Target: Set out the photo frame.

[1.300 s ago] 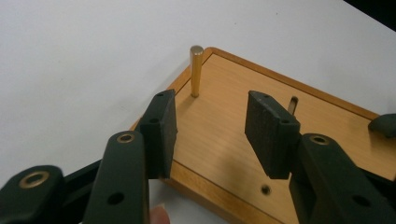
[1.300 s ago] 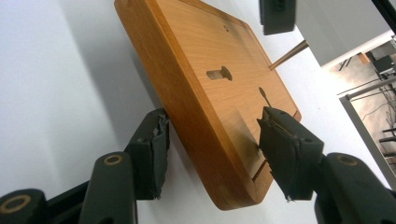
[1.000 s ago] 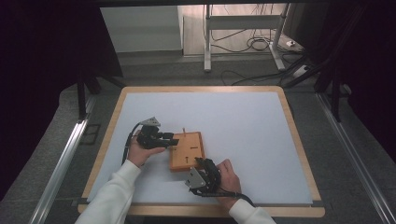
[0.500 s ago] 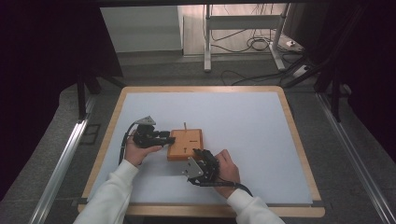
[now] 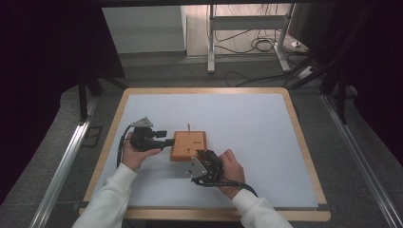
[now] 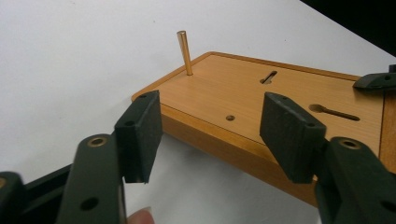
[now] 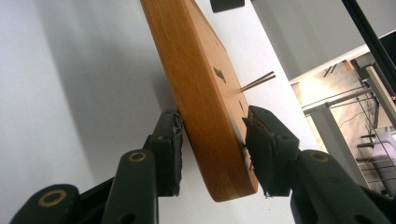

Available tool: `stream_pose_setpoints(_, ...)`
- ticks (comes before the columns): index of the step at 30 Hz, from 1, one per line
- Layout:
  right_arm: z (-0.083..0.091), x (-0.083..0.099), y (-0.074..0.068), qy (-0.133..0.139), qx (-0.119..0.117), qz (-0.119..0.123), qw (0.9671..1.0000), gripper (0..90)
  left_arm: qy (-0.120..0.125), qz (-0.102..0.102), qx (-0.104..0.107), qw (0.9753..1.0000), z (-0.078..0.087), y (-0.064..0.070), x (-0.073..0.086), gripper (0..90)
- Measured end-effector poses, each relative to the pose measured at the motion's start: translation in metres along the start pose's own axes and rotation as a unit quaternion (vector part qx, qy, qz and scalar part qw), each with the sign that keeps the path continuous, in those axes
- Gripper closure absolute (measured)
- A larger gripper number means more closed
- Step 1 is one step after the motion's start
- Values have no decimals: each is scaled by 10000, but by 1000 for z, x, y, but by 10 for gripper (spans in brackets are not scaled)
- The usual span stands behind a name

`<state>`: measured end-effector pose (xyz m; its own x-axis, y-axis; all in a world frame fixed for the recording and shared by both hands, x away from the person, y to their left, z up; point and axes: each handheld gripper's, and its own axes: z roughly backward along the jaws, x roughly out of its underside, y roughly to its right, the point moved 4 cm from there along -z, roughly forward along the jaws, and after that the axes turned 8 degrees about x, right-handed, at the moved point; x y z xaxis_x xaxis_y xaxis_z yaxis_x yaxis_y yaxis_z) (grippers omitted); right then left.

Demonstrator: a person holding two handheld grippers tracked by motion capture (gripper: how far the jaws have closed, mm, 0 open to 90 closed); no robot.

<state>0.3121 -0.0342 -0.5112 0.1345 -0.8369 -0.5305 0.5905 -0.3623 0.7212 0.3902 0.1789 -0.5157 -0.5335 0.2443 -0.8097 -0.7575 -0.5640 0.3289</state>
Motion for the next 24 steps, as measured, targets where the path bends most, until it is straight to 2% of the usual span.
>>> stream_pose_setpoints(6, 0, 1, 3, -14, -58, 57, 10000, 583, -17, -21, -119, 9999, 13, 3, 11, 337)
stream_pose_setpoints(8, 0, 0, 4, -12, -43, -3, 10000, 589, -26, -28, -170, 9998, 19, 3, 16, 331)
stream_pose_setpoints(12, 1, -1, 10, -60, -111, 25, 9999, 596, -29, 36, -196, 9998, 28, 2, 26, 325)
stream_pose_setpoints(13, 1, -2, 10, -60, -119, -49, 9999, 599, -33, 44, -203, 9998, 29, 1, 28, 325)
stream_pose_setpoints(20, -1, -9, 18, -98, -192, 85, 9997, 616, -114, 111, -207, 9997, 30, -2, 37, 320)
stream_pose_setpoints(24, -2, -16, 24, -105, -173, 244, 9995, 647, -166, 82, -180, 9997, 26, 0, 38, 319)
